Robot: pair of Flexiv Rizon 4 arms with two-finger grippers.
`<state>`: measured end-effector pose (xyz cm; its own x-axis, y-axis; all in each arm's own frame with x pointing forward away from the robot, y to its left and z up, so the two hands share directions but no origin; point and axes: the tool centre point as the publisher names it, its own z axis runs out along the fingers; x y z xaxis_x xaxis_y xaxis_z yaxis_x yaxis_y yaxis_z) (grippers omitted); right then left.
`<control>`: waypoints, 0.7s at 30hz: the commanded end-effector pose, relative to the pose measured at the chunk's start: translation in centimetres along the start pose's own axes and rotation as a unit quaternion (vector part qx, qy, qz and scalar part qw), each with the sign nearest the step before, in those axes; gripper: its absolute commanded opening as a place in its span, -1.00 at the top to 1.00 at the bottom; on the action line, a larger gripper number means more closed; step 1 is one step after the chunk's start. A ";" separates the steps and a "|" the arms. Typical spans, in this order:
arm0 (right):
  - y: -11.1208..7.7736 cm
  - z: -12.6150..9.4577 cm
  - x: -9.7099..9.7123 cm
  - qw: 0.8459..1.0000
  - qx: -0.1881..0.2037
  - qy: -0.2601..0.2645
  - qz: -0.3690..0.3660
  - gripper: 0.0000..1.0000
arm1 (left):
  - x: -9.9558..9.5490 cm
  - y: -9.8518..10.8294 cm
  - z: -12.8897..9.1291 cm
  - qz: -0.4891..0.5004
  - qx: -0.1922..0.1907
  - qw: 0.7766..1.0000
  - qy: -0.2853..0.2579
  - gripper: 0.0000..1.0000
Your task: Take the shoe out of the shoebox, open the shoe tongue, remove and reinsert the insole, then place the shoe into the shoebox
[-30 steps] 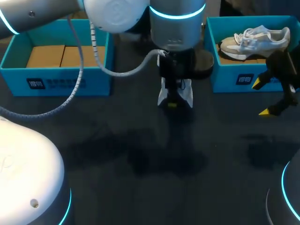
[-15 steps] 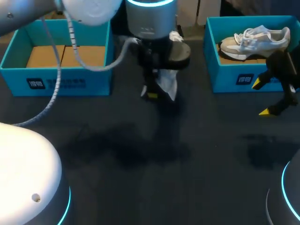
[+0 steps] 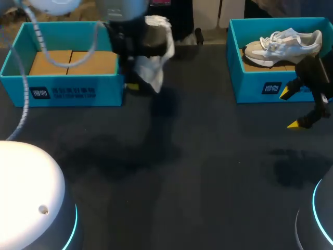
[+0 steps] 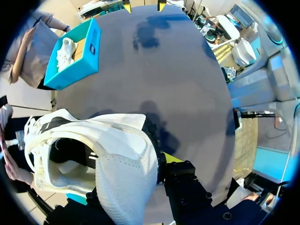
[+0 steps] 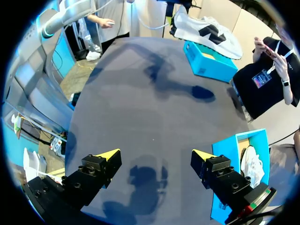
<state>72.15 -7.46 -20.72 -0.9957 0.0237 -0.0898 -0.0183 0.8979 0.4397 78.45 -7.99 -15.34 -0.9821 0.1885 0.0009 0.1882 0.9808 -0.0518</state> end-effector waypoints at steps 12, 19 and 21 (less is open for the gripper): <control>0.0 0.1 0.0 1.000 0.001 0.000 0.000 -1.00 | -3.5 13.1 -0.1 0.000 0.066 0.998 0.002 1.00; 0.0 0.1 0.0 1.000 0.001 0.000 0.000 -1.00 | -5.0 18.2 0.2 0.001 0.070 0.998 0.000 1.00; 0.0 0.1 0.0 1.000 0.001 0.000 0.000 -1.00 | -5.4 19.4 0.2 0.000 0.069 0.998 -0.002 1.00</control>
<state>72.15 -7.46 -20.72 -0.9957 0.0236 -0.0898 -0.0184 0.8980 0.4397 86.87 7.82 -16.46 -0.9826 0.1855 -0.0007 0.1848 0.9786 -0.0902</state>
